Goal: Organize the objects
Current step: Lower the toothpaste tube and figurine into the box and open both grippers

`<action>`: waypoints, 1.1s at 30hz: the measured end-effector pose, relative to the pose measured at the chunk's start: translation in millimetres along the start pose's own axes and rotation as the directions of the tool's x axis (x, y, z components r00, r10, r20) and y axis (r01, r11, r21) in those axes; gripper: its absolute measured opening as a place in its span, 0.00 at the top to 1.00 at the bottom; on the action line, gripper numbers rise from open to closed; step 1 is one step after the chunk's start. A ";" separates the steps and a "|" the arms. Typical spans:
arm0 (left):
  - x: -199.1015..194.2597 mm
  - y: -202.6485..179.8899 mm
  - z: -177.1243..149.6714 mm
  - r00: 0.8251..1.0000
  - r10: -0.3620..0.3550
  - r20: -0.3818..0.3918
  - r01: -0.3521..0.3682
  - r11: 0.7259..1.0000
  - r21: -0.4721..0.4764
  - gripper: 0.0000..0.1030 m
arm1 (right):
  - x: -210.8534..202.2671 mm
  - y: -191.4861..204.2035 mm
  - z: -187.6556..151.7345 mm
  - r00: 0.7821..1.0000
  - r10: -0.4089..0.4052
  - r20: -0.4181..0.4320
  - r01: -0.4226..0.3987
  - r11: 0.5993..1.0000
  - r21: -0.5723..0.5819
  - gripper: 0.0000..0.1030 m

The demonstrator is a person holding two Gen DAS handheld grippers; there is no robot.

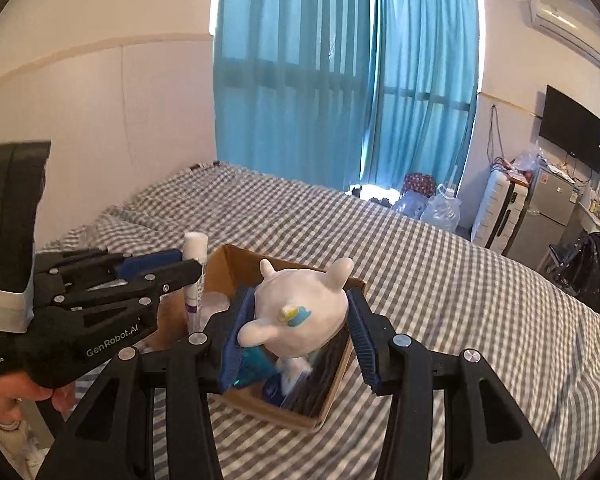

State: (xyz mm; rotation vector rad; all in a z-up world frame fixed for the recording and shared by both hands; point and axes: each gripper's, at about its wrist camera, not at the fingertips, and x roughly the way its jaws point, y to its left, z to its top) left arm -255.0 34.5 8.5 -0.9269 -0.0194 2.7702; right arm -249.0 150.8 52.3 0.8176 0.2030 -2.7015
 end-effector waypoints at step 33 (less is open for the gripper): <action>-40.1 -13.1 -2.8 0.996 0.053 0.068 -0.051 0.998 -0.028 0.15 | -25.6 -43.0 -0.3 0.993 -0.088 0.072 0.079 0.989 0.123 0.12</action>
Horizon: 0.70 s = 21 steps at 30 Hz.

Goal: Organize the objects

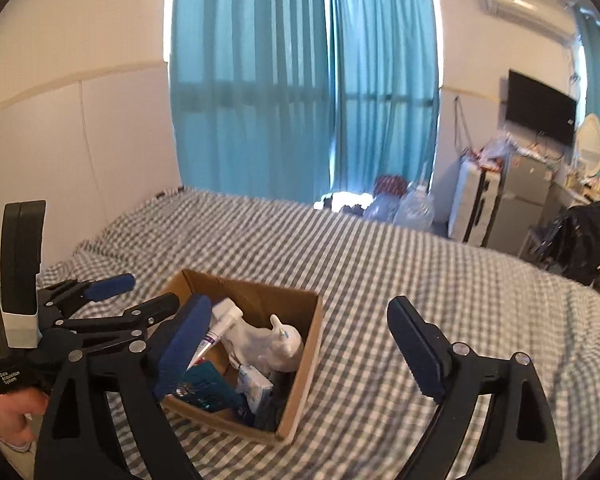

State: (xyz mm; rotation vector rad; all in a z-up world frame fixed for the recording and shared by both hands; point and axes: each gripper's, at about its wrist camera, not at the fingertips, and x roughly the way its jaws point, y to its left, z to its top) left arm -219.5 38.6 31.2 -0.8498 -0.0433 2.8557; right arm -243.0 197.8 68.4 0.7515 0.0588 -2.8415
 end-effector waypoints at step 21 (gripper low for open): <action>-159.8 5.8 -52.9 0.966 0.067 0.251 -0.045 0.995 -0.092 0.00 | -172.1 19.7 -45.4 0.962 -0.110 0.249 0.092 0.993 0.079 0.00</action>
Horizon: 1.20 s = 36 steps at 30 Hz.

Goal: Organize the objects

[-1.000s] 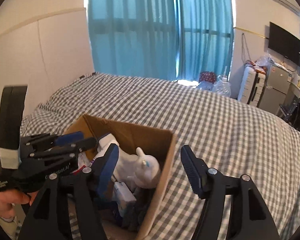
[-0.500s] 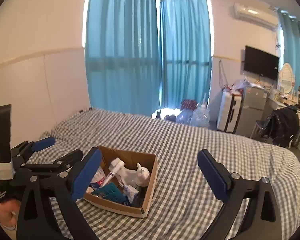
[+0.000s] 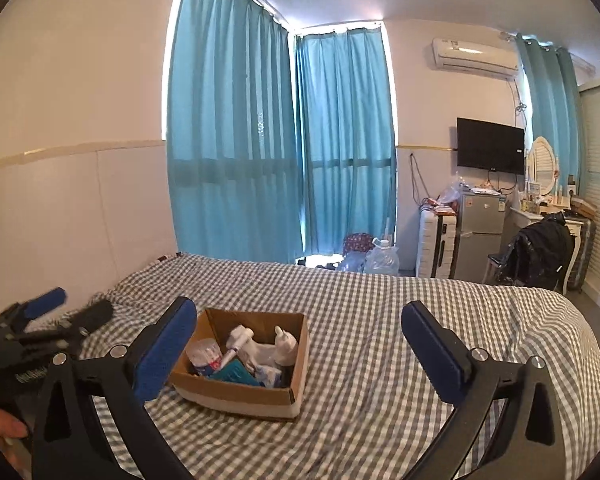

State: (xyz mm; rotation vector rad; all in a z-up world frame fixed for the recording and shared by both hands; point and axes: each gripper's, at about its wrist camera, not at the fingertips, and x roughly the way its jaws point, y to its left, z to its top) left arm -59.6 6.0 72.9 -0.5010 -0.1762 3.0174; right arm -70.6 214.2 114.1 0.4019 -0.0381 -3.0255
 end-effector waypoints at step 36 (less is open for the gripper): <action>-7.8 -7.5 -44.2 0.998 0.051 -0.032 -0.048 0.994 0.101 0.00 | 15.0 11.7 -60.6 0.991 -0.066 -0.118 0.064 0.998 -0.021 0.00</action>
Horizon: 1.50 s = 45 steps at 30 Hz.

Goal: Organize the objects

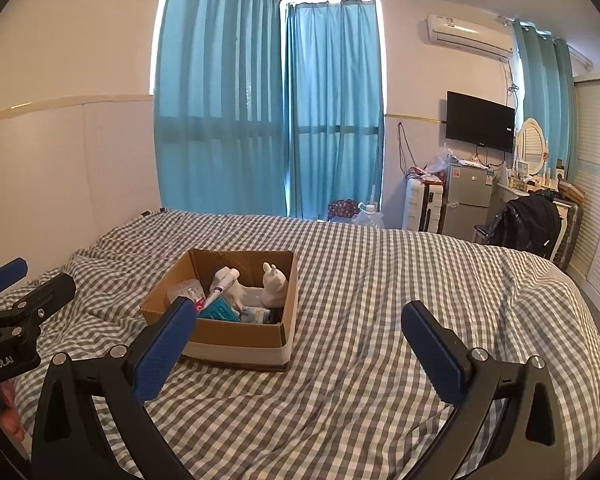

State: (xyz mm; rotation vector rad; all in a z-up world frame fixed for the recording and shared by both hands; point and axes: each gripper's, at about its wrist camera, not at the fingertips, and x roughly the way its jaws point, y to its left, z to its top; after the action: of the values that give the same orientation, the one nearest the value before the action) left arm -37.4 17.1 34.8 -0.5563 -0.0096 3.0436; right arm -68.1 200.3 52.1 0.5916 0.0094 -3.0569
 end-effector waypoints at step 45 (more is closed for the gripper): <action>-1.3 -1.7 -6.4 1.000 0.004 -0.017 -0.004 1.000 0.009 0.00 | 1.1 2.8 -4.2 1.000 -0.001 -0.023 0.001 1.000 -0.008 0.00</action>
State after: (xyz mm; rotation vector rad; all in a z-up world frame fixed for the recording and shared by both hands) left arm -33.8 18.6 29.2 -0.5820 0.0063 3.0414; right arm -67.5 197.5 47.8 0.6271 0.0216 -3.0491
